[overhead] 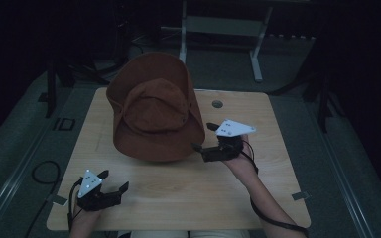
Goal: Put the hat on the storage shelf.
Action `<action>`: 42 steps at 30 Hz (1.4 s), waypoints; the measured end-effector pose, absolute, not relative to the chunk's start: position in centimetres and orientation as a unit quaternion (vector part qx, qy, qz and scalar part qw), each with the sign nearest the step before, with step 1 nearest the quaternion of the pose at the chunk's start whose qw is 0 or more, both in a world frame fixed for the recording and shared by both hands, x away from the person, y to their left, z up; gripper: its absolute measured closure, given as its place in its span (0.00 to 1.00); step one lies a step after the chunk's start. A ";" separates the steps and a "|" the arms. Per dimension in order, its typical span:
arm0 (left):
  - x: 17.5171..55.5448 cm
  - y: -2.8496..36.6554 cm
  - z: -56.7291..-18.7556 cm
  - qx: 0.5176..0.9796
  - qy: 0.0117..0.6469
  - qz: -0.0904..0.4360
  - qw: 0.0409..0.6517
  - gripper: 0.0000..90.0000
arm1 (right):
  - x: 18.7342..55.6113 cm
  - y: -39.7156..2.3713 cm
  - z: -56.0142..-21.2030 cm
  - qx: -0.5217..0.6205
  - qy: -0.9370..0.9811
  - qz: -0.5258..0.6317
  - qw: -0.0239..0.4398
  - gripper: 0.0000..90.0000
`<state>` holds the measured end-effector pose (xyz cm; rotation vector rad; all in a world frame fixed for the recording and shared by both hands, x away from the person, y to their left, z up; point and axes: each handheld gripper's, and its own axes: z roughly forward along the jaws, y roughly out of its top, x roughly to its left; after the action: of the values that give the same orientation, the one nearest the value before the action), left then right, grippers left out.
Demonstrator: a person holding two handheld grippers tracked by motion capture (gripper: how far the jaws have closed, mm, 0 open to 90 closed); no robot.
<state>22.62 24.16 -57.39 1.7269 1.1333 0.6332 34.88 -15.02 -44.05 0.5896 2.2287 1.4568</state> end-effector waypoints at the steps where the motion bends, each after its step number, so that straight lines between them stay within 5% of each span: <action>1: 22.6 24.2 -57.4 0.706 0.462 0.260 0.470 0.15 | 34.7 -15.5 -44.5 0.218 0.796 0.526 0.205 0.16; 19: 23.0 24.1 -57.9 0.706 0.469 0.254 0.466 0.12 | 32.0 -22.9 -52.1 0.287 0.795 0.507 0.167 0.16; 42: 23.0 24.2 -57.9 0.703 0.473 0.246 0.472 0.12 | 29.2 -28.5 -56.4 0.342 0.799 0.466 0.166 0.15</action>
<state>22.96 24.22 -57.89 1.7203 1.1571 0.6031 29.18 -28.48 -56.35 0.9731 2.2738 1.3281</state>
